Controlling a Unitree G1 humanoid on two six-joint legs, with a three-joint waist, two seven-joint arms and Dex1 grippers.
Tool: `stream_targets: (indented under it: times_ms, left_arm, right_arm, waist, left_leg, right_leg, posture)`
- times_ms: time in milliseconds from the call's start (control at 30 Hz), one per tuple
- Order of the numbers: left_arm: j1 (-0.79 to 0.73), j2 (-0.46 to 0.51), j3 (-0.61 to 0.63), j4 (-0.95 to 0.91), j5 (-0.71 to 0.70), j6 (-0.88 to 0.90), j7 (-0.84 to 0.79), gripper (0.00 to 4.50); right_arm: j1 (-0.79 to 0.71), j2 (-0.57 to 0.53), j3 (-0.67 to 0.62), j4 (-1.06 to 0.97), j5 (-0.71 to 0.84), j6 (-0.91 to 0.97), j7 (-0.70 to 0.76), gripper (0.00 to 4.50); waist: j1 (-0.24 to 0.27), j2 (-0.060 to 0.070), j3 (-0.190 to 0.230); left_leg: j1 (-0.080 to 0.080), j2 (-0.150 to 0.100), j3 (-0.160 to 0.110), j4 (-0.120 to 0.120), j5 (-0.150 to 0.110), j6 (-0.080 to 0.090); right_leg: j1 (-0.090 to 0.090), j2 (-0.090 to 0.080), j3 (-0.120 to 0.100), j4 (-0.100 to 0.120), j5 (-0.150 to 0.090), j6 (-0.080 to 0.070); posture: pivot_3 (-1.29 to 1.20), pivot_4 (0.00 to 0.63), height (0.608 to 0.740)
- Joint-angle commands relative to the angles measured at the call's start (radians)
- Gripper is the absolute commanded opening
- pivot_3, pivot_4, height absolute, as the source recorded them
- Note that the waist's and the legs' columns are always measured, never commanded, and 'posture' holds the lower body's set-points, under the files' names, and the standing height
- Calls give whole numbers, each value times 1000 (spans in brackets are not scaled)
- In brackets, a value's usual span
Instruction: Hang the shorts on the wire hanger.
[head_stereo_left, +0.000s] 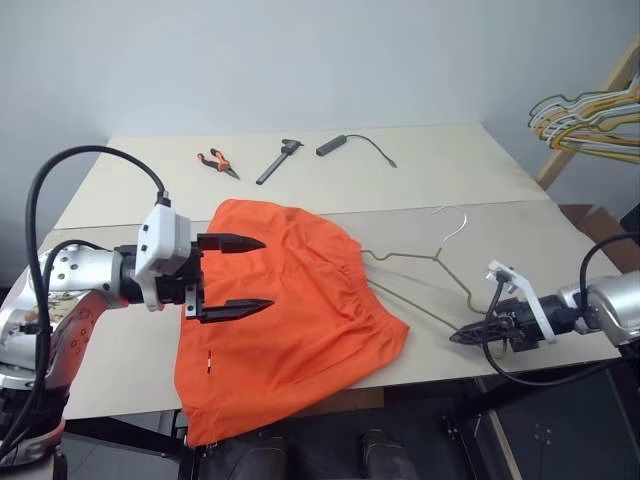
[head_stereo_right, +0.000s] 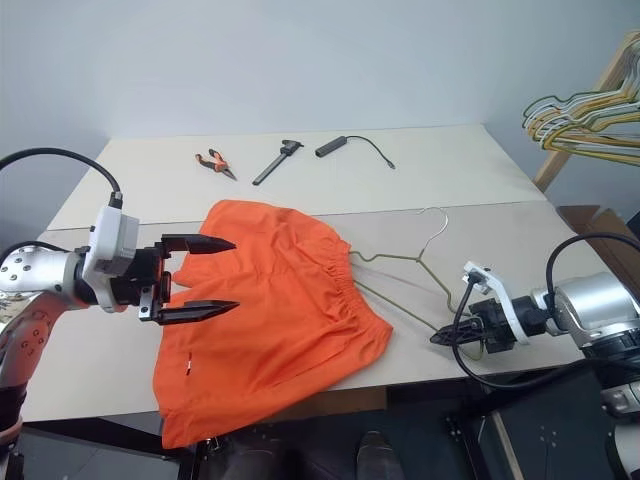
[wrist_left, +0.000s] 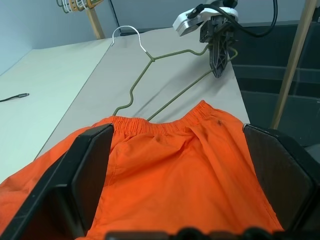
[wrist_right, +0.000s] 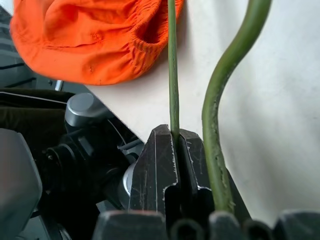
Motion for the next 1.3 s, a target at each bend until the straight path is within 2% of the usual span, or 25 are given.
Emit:
stream_targets:
  times_ms: [33, 133, 267, 433, 733, 933, 1200, 1300]
  left_arm:
    - [-3, 14, 20, -23, -11, -10, -2, 4483]
    - [-5, 13, 12, -22, -7, -12, 0, 4483]
    - [-7, 17, 14, -22, -6, -10, -1, 4483]
    - [8, 22, 20, -28, -6, -9, 1, 4483]
    - [-29, 41, 6, -3, -15, 7, -18, 4483]
    - [-42, 52, 1, 8, -14, 10, -33, 4483]
    - [-24, 58, 10, -8, -21, 17, -34, 4483]
    - [-24, 60, 10, -6, -24, 19, -34, 4483]
  right_arm:
    - [-26, 12, 19, 6, -18, 11, -10, 0]
    - [-94, 77, 29, 96, -36, 57, -58, 0]
    - [-167, 108, 54, 168, -12, 164, -30, 0]
    - [-283, 153, -30, 361, 47, 305, -26, 0]
    - [-180, 73, -39, 213, 119, 344, -13, 0]
    - [-149, 30, 6, 137, 157, 331, 35, 0]
    - [-147, 30, 24, 128, 153, 302, 51, 0]
    - [-162, 70, 44, 150, 113, 273, 8, 0]
  waist:
    - [-1, 0, 0]
    - [-11, 0, 0]
    - [-7, 2, 1]
    - [-5, 1, 2]
    - [1, 4, 6]
    - [-11, 5, 6]
    - [-7, 5, 6]
    - [-8, 5, 6]
  left_leg:
    - [0, 0, 0, 0, 0, 0]
    - [1, 0, 1, 0, 0, 0]
    - [1, 0, 0, 0, 0, 0]
    - [0, -1, 0, 0, 0, 0]
    - [-1, -1, 0, 0, 0, 0]
    - [0, 0, 0, 0, 0, 0]
    - [0, 0, 0, 0, 0, 0]
    - [0, 0, 0, 0, 0, 0]
  right_leg:
    - [0, 0, 0, 0, 0, 0]
    - [1, 0, 0, 0, 0, 0]
    - [0, 0, 0, 0, 0, 0]
    - [0, 0, 0, -1, 0, 0]
    - [0, -1, -1, -1, 0, 0]
    - [0, 1, -1, -1, 0, 0]
    - [0, 0, -1, -1, 0, 0]
    - [0, 0, -1, -1, 0, 0]
  posture:
    - [50, 73, 740]
    - [51, 75, 740]
    - [64, 79, 740]
    - [55, 84, 740]
    - [39, 93, 740]
    - [43, 94, 740]
    - [52, 91, 740]
    - [53, 91, 740]
